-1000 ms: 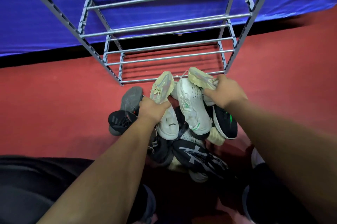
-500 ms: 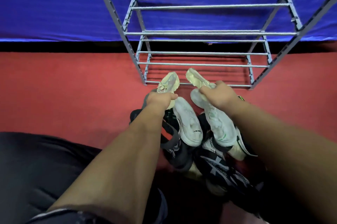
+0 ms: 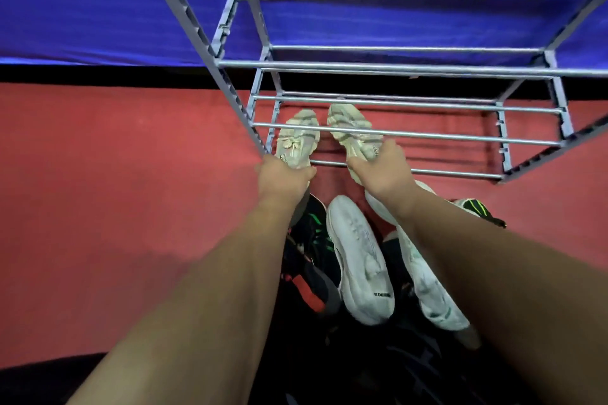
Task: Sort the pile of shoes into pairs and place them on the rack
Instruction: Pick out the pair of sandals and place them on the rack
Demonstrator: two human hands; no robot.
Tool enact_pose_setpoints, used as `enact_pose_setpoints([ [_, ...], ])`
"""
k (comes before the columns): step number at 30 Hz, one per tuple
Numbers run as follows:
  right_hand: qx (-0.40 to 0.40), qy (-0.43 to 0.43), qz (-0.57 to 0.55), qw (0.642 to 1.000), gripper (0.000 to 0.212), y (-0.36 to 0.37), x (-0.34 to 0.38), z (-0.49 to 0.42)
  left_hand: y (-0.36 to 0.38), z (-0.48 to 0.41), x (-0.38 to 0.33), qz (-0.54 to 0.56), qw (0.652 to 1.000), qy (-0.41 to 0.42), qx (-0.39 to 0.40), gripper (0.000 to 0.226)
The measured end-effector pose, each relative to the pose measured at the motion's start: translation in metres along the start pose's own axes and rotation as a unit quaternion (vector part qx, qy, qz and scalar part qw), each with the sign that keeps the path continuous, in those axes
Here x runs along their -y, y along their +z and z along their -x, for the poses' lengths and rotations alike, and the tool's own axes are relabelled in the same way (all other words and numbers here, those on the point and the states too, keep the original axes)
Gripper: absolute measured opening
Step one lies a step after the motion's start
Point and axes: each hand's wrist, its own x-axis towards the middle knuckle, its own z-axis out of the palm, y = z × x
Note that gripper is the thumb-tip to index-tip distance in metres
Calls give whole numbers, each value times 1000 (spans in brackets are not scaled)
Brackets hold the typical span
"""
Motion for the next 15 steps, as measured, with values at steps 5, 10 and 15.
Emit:
enact_pose_setpoints([
  [5, -11, -36, 102, 994, 66, 19, 9, -24, 17, -37, -4, 11, 999, 36, -22, 83],
  [10, -36, -62, 119, 990, 64, 36, 17, -37, 35, -54, -3, 35, 995, 68, -64, 73],
  [15, 33, -81, 208, 974, 74, 50, 32, -56, 50, -76, -14, 11, 995, 76, -57, 70],
])
